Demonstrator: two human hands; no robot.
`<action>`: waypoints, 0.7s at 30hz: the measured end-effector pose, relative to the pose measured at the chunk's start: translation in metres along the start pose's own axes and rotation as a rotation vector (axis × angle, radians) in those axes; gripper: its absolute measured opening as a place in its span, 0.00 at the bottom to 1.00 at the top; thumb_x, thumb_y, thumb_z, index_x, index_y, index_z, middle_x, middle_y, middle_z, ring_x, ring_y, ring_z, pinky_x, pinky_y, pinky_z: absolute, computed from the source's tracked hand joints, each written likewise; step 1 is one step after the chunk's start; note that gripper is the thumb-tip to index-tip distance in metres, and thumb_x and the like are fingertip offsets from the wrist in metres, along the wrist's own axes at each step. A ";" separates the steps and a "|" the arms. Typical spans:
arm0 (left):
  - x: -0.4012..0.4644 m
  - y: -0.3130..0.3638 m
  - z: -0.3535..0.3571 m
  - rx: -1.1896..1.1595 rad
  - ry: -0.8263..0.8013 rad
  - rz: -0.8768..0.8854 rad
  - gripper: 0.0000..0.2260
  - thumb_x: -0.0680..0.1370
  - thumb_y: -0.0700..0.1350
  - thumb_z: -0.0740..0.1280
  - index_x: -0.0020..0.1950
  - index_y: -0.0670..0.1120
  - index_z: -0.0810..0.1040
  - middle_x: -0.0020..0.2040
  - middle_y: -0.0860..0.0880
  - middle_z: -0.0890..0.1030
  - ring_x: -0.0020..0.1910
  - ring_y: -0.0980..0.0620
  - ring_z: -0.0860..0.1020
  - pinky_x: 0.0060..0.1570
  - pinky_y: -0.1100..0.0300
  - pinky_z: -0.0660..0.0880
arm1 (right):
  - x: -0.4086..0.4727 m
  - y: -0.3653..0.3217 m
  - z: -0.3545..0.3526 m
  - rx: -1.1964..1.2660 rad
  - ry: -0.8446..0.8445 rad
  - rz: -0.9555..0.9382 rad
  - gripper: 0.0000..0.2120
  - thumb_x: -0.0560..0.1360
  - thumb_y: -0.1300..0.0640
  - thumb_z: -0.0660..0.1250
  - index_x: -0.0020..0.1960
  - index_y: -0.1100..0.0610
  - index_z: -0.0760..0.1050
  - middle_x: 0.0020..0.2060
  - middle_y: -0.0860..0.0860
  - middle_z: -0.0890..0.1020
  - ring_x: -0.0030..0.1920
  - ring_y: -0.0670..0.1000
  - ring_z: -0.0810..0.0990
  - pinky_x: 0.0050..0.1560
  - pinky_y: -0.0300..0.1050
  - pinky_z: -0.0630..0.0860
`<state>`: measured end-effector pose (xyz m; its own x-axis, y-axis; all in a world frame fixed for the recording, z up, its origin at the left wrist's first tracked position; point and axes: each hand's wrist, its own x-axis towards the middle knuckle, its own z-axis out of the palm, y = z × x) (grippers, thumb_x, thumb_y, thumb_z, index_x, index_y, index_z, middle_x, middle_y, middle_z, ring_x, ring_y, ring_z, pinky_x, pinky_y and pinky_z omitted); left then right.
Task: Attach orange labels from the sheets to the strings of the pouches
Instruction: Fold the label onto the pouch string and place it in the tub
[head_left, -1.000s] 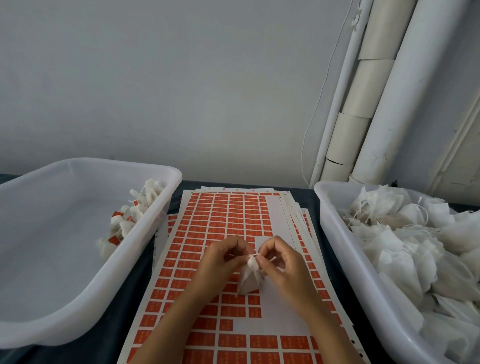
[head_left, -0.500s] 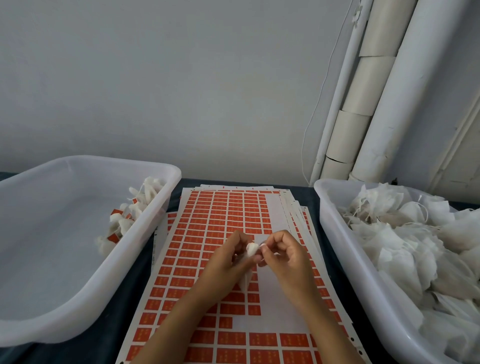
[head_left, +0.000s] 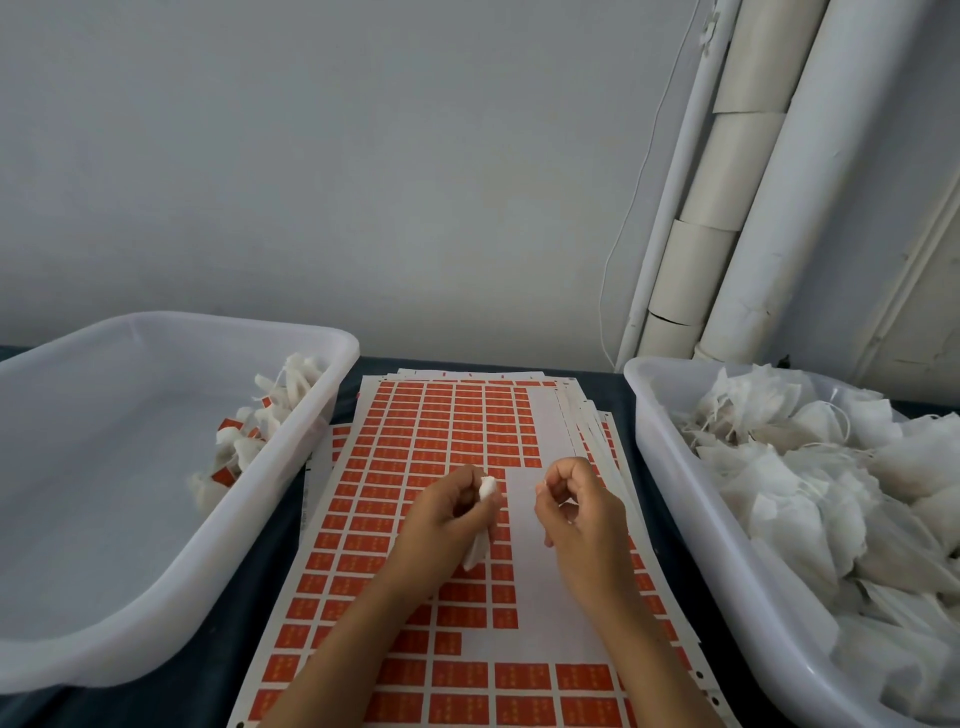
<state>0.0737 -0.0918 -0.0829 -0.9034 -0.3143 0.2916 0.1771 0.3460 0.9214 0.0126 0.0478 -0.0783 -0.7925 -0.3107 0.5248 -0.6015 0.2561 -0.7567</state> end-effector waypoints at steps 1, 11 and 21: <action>0.000 0.001 0.000 -0.011 -0.001 -0.003 0.06 0.79 0.46 0.64 0.42 0.49 0.75 0.34 0.54 0.79 0.34 0.59 0.79 0.34 0.72 0.74 | 0.000 0.000 0.000 -0.009 0.005 -0.001 0.11 0.75 0.58 0.66 0.40 0.45 0.68 0.35 0.40 0.77 0.40 0.38 0.77 0.36 0.27 0.73; 0.000 0.000 -0.005 0.100 -0.091 -0.057 0.11 0.81 0.49 0.60 0.38 0.50 0.73 0.31 0.56 0.76 0.31 0.60 0.74 0.35 0.70 0.72 | 0.001 0.008 0.000 -0.127 -0.129 -0.030 0.07 0.76 0.53 0.64 0.46 0.43 0.65 0.43 0.35 0.75 0.46 0.36 0.76 0.43 0.26 0.74; -0.001 -0.003 -0.006 0.171 -0.178 0.051 0.10 0.81 0.44 0.59 0.44 0.52 0.78 0.34 0.54 0.78 0.31 0.61 0.72 0.34 0.68 0.70 | -0.005 0.004 0.003 -0.341 -0.313 -0.190 0.10 0.76 0.49 0.64 0.57 0.46 0.72 0.51 0.40 0.79 0.46 0.38 0.75 0.51 0.27 0.72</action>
<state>0.0759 -0.0977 -0.0846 -0.9523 -0.1373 0.2726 0.1690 0.5066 0.8455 0.0148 0.0480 -0.0849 -0.6289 -0.6274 0.4592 -0.7724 0.4370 -0.4609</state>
